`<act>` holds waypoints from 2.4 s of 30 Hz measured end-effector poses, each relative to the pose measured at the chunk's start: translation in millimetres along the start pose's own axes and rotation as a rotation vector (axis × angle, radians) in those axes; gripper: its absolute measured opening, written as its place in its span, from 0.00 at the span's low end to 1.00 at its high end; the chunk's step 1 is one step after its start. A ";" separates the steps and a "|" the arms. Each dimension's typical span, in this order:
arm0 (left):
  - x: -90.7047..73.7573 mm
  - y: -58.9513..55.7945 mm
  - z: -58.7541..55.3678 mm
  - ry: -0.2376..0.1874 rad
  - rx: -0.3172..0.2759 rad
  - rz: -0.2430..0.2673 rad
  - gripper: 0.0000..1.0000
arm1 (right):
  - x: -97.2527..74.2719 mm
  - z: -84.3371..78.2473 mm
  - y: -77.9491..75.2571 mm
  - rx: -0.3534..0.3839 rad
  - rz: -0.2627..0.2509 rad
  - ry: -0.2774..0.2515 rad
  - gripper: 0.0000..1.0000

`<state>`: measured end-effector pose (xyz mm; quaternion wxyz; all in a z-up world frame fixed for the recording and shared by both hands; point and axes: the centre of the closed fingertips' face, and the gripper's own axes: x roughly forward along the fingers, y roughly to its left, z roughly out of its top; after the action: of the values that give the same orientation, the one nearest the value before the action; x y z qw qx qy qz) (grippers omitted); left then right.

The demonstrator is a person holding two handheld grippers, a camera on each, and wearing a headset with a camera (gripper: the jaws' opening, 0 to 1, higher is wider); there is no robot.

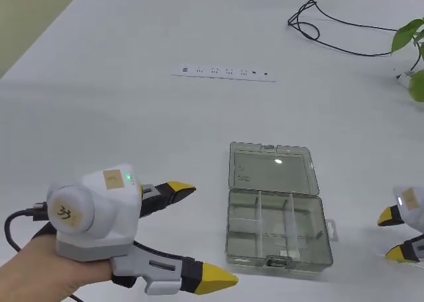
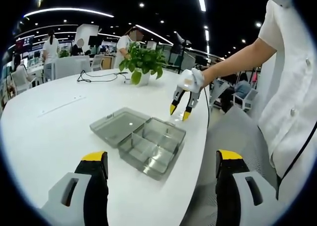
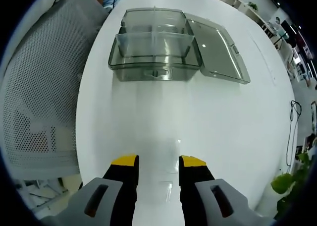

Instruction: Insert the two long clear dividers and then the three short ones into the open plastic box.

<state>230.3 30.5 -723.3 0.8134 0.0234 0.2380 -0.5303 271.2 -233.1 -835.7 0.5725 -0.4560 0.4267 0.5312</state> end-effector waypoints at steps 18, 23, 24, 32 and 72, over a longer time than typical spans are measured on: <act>22.3 -10.5 54.2 -0.122 -0.225 -0.016 0.72 | -74.6 86.4 14.9 -0.023 -0.168 -0.143 0.32; 33.2 -23.3 64.0 -0.130 -0.304 -0.050 0.66 | -89.0 110.0 23.2 -0.045 -0.190 -0.162 0.32; 35.1 -26.2 65.7 -0.134 -0.308 -0.055 0.65 | -93.3 116.5 24.1 -0.051 -0.201 -0.168 0.32; 55.5 -53.0 76.2 -0.149 -0.463 -0.138 0.49 | -117.0 156.7 35.9 -0.074 -0.233 -0.224 0.32; 64.9 -74.0 75.1 -0.170 -0.680 -0.239 0.00 | -131.7 192.5 52.7 -0.166 -0.278 -0.231 0.33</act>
<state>213.9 -79.0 -667.6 0.7239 -0.3203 0.3331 -0.5123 210.0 -73.1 -668.9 0.6460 -0.4919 0.2459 0.5294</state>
